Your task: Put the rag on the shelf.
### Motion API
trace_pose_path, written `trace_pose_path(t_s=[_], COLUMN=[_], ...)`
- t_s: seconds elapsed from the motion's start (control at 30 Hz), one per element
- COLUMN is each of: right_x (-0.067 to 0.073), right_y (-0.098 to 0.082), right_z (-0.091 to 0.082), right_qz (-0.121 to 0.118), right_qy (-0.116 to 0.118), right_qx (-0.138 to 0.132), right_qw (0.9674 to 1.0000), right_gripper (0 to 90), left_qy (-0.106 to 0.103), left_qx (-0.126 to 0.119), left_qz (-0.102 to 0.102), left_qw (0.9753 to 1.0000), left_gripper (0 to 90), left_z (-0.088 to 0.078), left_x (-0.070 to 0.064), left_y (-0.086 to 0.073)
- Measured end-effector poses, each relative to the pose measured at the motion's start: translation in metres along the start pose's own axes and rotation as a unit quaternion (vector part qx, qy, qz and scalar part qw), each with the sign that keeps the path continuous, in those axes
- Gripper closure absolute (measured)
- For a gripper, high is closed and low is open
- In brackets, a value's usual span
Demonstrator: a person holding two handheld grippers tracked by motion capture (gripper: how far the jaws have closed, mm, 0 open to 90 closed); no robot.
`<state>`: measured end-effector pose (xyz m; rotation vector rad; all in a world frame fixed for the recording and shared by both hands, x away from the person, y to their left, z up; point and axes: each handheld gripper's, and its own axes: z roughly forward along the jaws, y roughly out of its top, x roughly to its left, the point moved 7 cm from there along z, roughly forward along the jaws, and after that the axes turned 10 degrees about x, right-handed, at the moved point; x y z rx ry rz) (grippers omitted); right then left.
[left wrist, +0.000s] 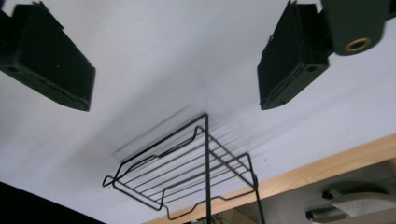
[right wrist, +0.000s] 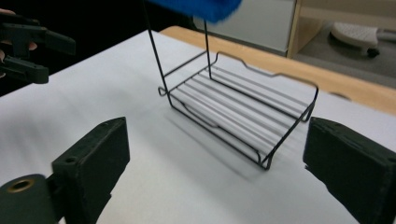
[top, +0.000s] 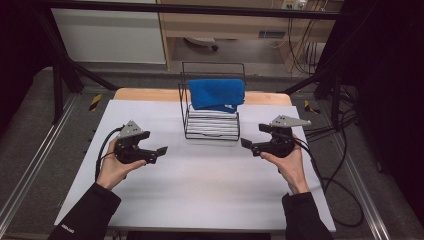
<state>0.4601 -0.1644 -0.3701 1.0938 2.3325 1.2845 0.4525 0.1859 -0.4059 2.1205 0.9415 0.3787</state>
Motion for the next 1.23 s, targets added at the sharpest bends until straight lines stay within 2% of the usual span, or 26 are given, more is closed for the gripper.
trace_pose_path(t_s=[0.13, 0.23, 0.33, 0.53, 0.63, 0.73, 0.8, 0.9, 0.93, 1.03, 1.1, 1.23], right_x=[-0.001, -0.002, -0.004, -0.011, -0.016, -0.018, -0.019, -0.022, -0.023, -0.027, -0.026, -0.026], right_y=[-0.020, -0.034, -0.050, -0.084, -0.100, -0.114, -0.122, -0.132, -0.134, -0.139, -0.142, -0.144], right_z=[0.005, 0.007, 0.009, 0.010, 0.008, 0.006, 0.003, -0.001, -0.002, -0.005, -0.006, -0.005], right_qz=[0.006, 0.012, 0.016, 0.020, 0.027, 0.032, 0.028, 0.043, 0.044, 0.036, 0.039, 0.032], right_qy=[0.006, 0.012, 0.013, 0.012, 0.013, 0.019, 0.022, 0.022, 0.022, 0.003, 0.003, 0.000], right_qx=[0.011, 0.017, 0.028, 0.052, 0.059, 0.066, 0.068, 0.068, 0.070, 0.080, 0.084, 0.088], right_qw=[0.9999, 0.9997, 0.9994, 0.9984, 0.9978, 0.9971, 0.9971, 0.9965, 0.9963, 0.9962, 0.9957, 0.9956], right_gripper=[4.3, 2.9, 1.5, 0.8, 0.7, 0.7, 1.1, 0.9, 0.9, 1.0, 1.0, 0.8], left_qy=[0.003, 0.004, -0.001, -0.013, -0.013, -0.012, -0.015, -0.013, -0.012, -0.011, -0.010, -0.008], left_qx=[0.011, 0.017, 0.014, 0.013, 0.022, 0.023, 0.023, 0.021, 0.022, 0.024, 0.026, 0.032], left_qz=[0.002, -0.006, -0.013, -0.015, -0.015, -0.017, -0.016, -0.019, -0.023, -0.026, -0.025, -0.020], left_qw=[0.9999, 0.9998, 0.9998, 0.9997, 0.9996, 0.9995, 0.9995, 0.9995, 0.9994, 0.9993, 0.9993, 0.9993], left_gripper=[7.7, 7.6, 7.5, 7.7, 7.7, 7.8, 7.7, 7.7, 7.7, 7.7, 7.7, 7.7], left_z=[0.003, 0.003, -0.001, -0.006, -0.006, -0.008, -0.010, -0.011, -0.011, -0.012, -0.012, -0.011], left_x=[0.001, 0.004, 0.005, 0.007, 0.010, 0.012, 0.013, 0.015, 0.015, 0.016, 0.016, 0.016], left_y=[-0.022, -0.036, -0.049, -0.073, -0.085, -0.091, -0.094, -0.098, -0.101, -0.107, -0.109, -0.113])
